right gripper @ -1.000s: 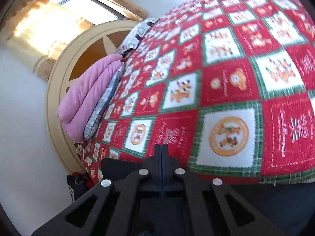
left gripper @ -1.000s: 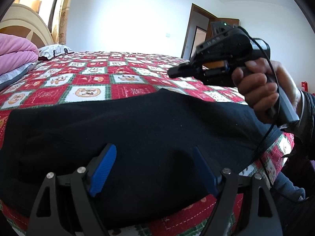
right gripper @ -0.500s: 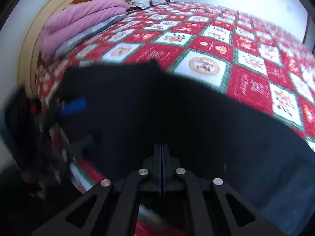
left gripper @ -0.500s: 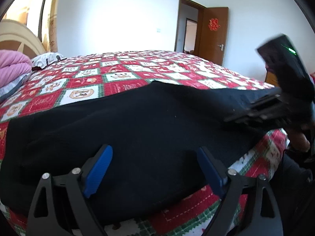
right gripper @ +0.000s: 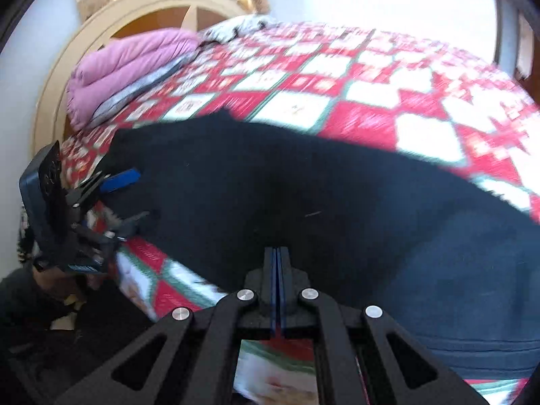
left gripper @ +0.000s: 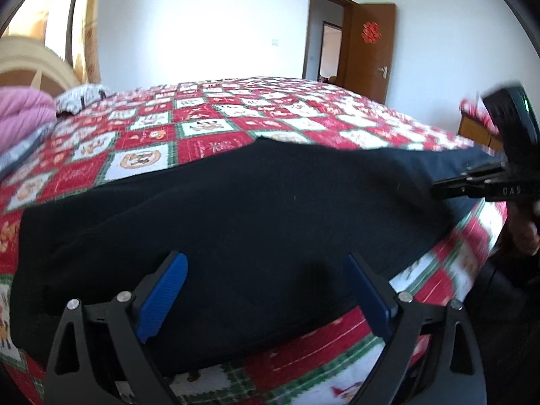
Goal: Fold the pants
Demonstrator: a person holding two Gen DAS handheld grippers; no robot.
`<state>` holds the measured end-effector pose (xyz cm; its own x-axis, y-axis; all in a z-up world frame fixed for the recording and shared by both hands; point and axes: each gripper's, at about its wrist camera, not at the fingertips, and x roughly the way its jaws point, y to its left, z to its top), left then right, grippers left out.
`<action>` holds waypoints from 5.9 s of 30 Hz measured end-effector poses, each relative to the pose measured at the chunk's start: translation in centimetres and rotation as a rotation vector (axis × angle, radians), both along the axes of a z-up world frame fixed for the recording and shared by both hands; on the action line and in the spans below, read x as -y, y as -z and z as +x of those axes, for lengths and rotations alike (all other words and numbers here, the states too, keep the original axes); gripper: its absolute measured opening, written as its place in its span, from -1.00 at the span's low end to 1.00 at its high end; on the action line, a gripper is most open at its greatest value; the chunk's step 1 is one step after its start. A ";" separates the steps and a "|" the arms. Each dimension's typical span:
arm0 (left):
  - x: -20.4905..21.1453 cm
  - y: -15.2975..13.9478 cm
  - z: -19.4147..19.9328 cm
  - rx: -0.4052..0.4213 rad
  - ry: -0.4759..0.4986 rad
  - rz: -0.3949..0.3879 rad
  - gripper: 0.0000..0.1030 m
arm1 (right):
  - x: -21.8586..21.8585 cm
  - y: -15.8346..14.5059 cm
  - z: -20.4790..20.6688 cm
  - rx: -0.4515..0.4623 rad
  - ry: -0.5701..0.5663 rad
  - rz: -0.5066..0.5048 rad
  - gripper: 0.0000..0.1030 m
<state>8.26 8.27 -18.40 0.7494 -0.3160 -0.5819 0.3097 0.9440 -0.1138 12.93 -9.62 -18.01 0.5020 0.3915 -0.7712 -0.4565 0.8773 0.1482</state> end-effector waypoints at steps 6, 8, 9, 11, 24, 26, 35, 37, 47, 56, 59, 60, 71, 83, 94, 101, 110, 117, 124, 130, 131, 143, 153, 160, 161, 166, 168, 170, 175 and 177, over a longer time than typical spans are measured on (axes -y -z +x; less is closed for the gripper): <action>2.5 -1.9 0.3 -0.010 0.056 -0.066 0.87 | 9.4 -3.4 -1.0 0.085 0.160 0.036 -0.66; 4.2 -2.1 0.4 -0.018 0.102 -0.068 0.87 | 13.7 -4.3 -1.7 0.091 0.254 0.064 -0.03; 5.2 -2.1 0.5 -0.023 0.128 -0.069 0.87 | 15.6 -4.7 -2.1 0.096 0.297 0.088 0.12; 6.9 -2.2 0.9 -0.028 0.159 -0.060 0.87 | 19.0 -5.6 -3.0 0.112 0.388 0.147 0.12; 14.5 -1.0 3.5 -0.103 0.260 -0.146 0.87 | 36.4 -6.6 -8.1 0.095 0.898 0.303 0.12; 14.5 -0.4 3.2 -0.091 0.250 -0.148 0.87 | 37.4 -6.0 -7.9 0.091 0.911 0.325 0.12; 15.0 -0.2 2.7 -0.058 0.247 -0.128 0.94 | 41.1 -4.1 -7.2 0.089 0.954 0.527 -0.05; 15.1 -0.1 2.6 -0.049 0.247 -0.121 0.95 | 40.9 -4.4 -6.8 0.105 0.958 0.493 -0.84; 14.4 0.1 2.6 -0.044 0.268 -0.169 0.95 | 39.9 -7.5 -9.4 0.293 0.891 0.431 -0.90; 15.7 -1.8 1.5 -0.050 0.331 -0.149 0.95 | 41.4 -5.3 -9.8 0.193 1.000 0.331 -0.18; 17.6 -2.1 1.3 -0.054 0.393 -0.130 0.95 | 41.5 -5.7 -10.5 0.218 1.054 0.292 0.02; 18.3 -2.0 1.3 -0.060 0.418 -0.122 0.95 | 41.8 -5.6 -10.6 0.212 1.077 0.283 0.02; 22.3 -0.9 1.1 -0.097 0.571 -0.127 0.95 | 44.3 -7.9 -8.1 0.210 1.015 0.346 0.02; 22.1 0.2 1.3 -0.115 0.553 -0.171 0.98 | 45.6 -5.4 -1.3 -0.012 0.800 0.537 -0.90; 22.4 0.5 0.7 -0.076 0.548 -0.133 1.00 | 44.7 -4.5 -1.4 0.023 0.885 0.308 -0.66; 22.2 0.4 0.5 -0.073 0.536 -0.155 1.00 | 43.2 -8.3 -5.0 0.180 0.968 0.201 -0.01; 22.3 0.7 -0.1 -0.059 0.535 -0.140 1.00 | 32.5 -6.2 -4.4 0.112 0.528 0.212 -0.01; 21.1 0.3 -0.4 -0.075 0.521 -0.186 1.00 | 27.7 -2.3 -3.7 -0.046 0.448 -0.005 -0.01; 20.0 -0.7 -0.1 -0.023 0.430 -0.178 1.00 | 24.1 -3.2 -4.6 0.088 0.402 -0.026 -0.01; 20.0 0.7 -0.1 -0.059 0.444 -0.158 1.00 | 19.0 0.3 -4.3 0.064 0.277 -0.255 -0.01; 20.1 0.7 -0.3 -0.053 0.444 -0.147 1.00 | 18.6 0.6 -4.4 0.063 0.259 -0.297 -0.01; 19.6 -1.3 -0.3 0.001 0.352 -0.081 1.00 | 19.9 -1.2 -5.7 0.131 0.321 -0.228 -0.01; 16.7 -0.2 2.7 -0.047 0.164 -0.060 1.00 | 25.4 -2.0 -4.6 0.131 0.601 -0.283 -0.01; 17.6 0.1 2.0 -0.024 0.158 0.022 1.00 | 24.2 -1.3 -4.4 0.122 0.578 -0.383 0.02; 17.6 0.1 2.0 -0.026 0.157 0.019 1.00 | 24.2 -1.3 -4.5 0.122 0.574 -0.390 0.02; 17.1 0.0 2.1 -0.039 0.156 -0.006 1.00 | 24.2 -2.1 -5.4 0.120 0.579 -0.380 0.03; 17.2 0.1 2.1 -0.038 0.156 -0.005 1.00 | 24.6 -2.5 -5.8 0.122 0.594 -0.362 0.03; 17.1 0.1 2.1 -0.036 0.155 -0.004 1.00 | 25.1 -3.0 -6.3 0.135 0.616 -0.354 0.03; 17.2 0.1 1.9 -0.028 0.158 0.006 1.00 | 28.1 -3.7 -7.2 0.142 0.699 -0.297 0.03; 17.2 0.2 1.8 -0.024 0.159 0.006 1.00 | 29.9 -4.2 -7.5 0.142 0.752 -0.233 0.03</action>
<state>10.10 -8.93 -18.57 0.6761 -0.4263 -0.6010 0.4528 0.8838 -0.1176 5.39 -39.54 -13.77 0.6671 -0.2546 -0.7001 0.2693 0.9586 -0.0921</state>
